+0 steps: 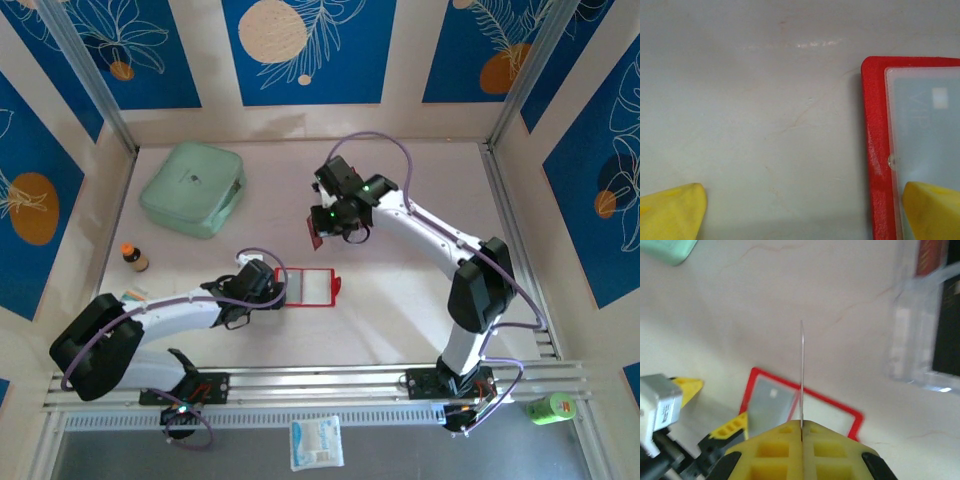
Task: Put the credit cards into the card holder
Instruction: Pick up the credit card from the storage box, then insert the credit card into the card slot.
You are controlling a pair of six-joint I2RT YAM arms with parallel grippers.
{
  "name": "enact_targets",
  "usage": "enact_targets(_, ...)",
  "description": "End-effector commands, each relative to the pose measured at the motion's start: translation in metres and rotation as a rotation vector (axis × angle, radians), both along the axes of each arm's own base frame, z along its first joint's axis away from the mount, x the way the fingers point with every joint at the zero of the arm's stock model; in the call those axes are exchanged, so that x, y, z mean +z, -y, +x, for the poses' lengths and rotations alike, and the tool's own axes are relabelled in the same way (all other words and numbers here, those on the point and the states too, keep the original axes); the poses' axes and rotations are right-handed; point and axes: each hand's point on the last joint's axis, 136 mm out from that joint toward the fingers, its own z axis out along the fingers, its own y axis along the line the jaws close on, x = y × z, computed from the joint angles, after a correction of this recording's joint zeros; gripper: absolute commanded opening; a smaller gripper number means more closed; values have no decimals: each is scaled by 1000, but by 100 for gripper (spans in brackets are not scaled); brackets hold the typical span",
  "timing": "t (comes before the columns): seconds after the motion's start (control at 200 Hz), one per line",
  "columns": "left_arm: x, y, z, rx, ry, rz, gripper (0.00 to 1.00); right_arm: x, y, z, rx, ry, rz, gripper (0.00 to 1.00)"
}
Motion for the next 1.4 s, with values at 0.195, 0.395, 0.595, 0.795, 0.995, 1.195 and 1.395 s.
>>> enact_targets(0.195, 5, -5, 0, 3, -5, 21, 100, -42, -46, -52, 12, -179, 227, 0)
enact_targets(0.395, 7, -5, 1, 2, -4, 24, 100, -72, -54, -66, 13, -237, 207, 0)
enact_targets(0.595, 10, -5, 1, -5, 1, 27, 100, -89, -46, -68, -9, -242, 171, 0)
enact_targets(0.795, 11, -4, 2, -4, 4, 24, 100, -102, -37, -67, -27, -257, 155, 0)
enact_targets(0.995, 17, 0, 5, -11, 12, 16, 100, -115, -35, -68, -31, -280, 138, 0)
enact_targets(1.195, 26, 7, 14, -29, 34, 14, 100, -119, -33, -69, -33, -288, 135, 0)
enact_targets(1.395, 21, 14, 18, -48, 22, 22, 100, -119, -33, -70, -34, -291, 138, 0)
